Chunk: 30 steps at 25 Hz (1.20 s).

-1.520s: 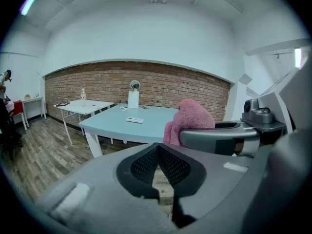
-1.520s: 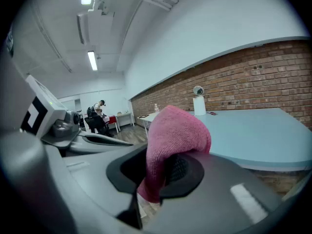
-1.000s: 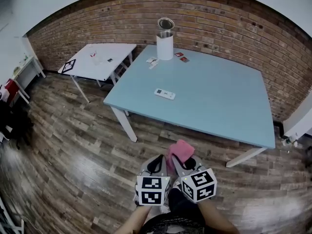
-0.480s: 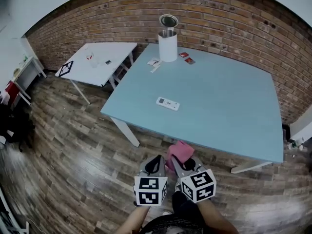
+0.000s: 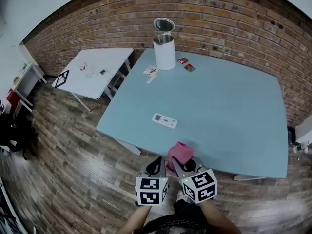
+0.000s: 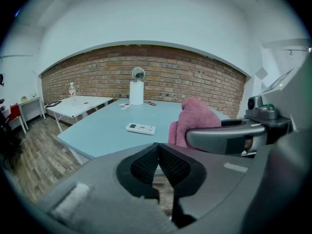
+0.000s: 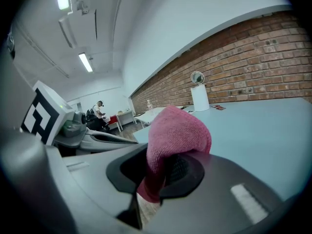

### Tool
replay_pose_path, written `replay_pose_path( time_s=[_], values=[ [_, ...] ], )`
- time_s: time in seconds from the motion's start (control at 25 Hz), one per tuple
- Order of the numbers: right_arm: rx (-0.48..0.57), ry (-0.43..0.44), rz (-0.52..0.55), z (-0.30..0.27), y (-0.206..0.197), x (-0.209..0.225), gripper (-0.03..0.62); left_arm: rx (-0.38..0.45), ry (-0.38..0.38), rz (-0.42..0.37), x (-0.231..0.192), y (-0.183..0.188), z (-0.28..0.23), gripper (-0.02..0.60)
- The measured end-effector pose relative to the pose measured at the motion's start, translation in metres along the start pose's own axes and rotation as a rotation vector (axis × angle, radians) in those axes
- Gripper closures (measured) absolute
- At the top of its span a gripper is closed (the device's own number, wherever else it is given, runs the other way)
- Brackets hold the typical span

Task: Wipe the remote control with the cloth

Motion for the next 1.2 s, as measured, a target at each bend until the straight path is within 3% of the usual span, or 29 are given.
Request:
replay_pose_path(
  time_s=[0.24,0.44,0.56,0.8,1.04,1.08,1.12,1.2],
  values=[
    [0.000,0.027,-0.015,-0.014,0.015,0.021,0.530,-0.028,0.003,-0.024,-0.008,0.006,-0.029,0.581],
    [-0.004,0.029,-0.023,-0.020,0.019,0.030,0.530,-0.037,-0.074,-0.044,-0.008,0.006,-0.042,0.581],
    [-0.010,0.024,-0.024,-0.023,0.019,0.035,0.530,-0.030,-0.109,-0.096,-0.014,0.010,-0.051,0.580],
    [0.004,-0.030,-0.054,-0.041,0.028,0.051,0.530,-0.028,-0.194,-0.257,-0.037,0.024,-0.078,0.580],
    [0.038,-0.120,-0.089,-0.061,0.045,0.070,0.530,-0.041,-0.315,-0.535,-0.055,0.035,-0.117,0.578],
    [0.045,-0.138,-0.096,-0.063,0.048,0.073,0.530,-0.053,-0.344,-0.576,-0.058,0.034,-0.124,0.571],
    [0.051,-0.158,-0.102,-0.066,0.050,0.076,0.530,-0.068,-0.378,-0.615,-0.061,0.032,-0.130,0.524],
    [0.064,-0.199,-0.114,-0.071,0.055,0.082,0.530,-0.096,-0.446,-0.697,-0.065,0.030,-0.143,0.517]
  ],
)
Point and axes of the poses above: the fingertips, and each gripper's own axes: z backward along the fingers, x to its right, y out of its top, the point moved 3 cm from there along z, backward along the fingers, and after that the axes turned 11 degrees about -z, right-handed, at the moved point
